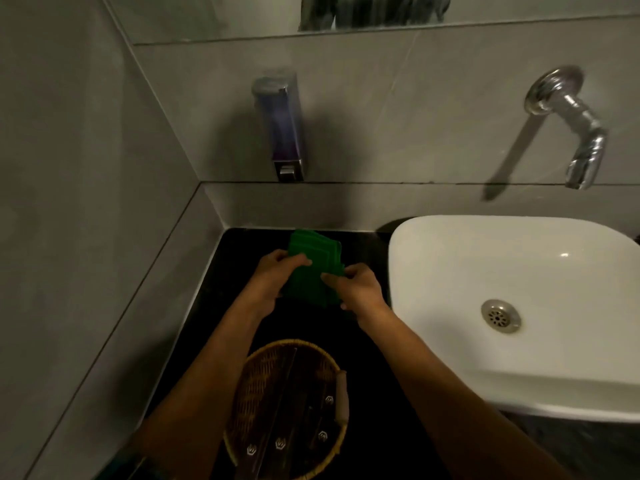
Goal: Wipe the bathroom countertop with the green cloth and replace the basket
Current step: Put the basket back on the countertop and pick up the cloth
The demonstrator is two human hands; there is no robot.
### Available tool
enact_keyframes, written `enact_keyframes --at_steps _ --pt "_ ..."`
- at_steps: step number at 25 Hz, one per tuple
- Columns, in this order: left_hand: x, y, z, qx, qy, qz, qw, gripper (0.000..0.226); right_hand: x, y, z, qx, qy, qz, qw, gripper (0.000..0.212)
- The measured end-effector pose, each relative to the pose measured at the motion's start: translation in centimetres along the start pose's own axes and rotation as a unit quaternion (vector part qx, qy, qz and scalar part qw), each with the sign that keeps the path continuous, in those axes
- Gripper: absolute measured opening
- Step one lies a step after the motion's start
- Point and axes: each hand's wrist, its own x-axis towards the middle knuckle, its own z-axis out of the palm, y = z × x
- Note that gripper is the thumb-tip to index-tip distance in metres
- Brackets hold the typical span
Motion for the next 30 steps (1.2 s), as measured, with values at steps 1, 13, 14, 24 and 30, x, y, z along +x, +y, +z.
enact_keyframes --at_steps 1,13,14,24,30 --pt "-1.2 1.1 0.8 -0.017 -0.017 0.003 1.000 0.034 -0.8 -1.1 -1.5 -0.013 0.008 -0.036 0.999 0.049" --pt "-14.4 1.7 37.3 0.050 -0.191 0.118 0.973 0.060 -6.6 2.8 -40.5 0.041 0.169 -0.121 0.977 0.043" --pt "-15.5 0.5 41.3 0.080 -0.182 0.143 0.970 0.058 -7.1 4.3 -43.7 -0.012 0.224 -0.120 0.967 0.039" --pt "-21.5 -11.5 67.7 0.579 -0.302 0.358 0.668 0.063 -10.2 18.6 -67.8 -0.256 0.365 -0.023 0.895 0.015" --pt "-20.1 -12.4 68.5 0.676 -0.307 0.415 0.526 0.062 -9.2 21.8 -69.0 -0.473 0.230 0.166 0.834 0.035"
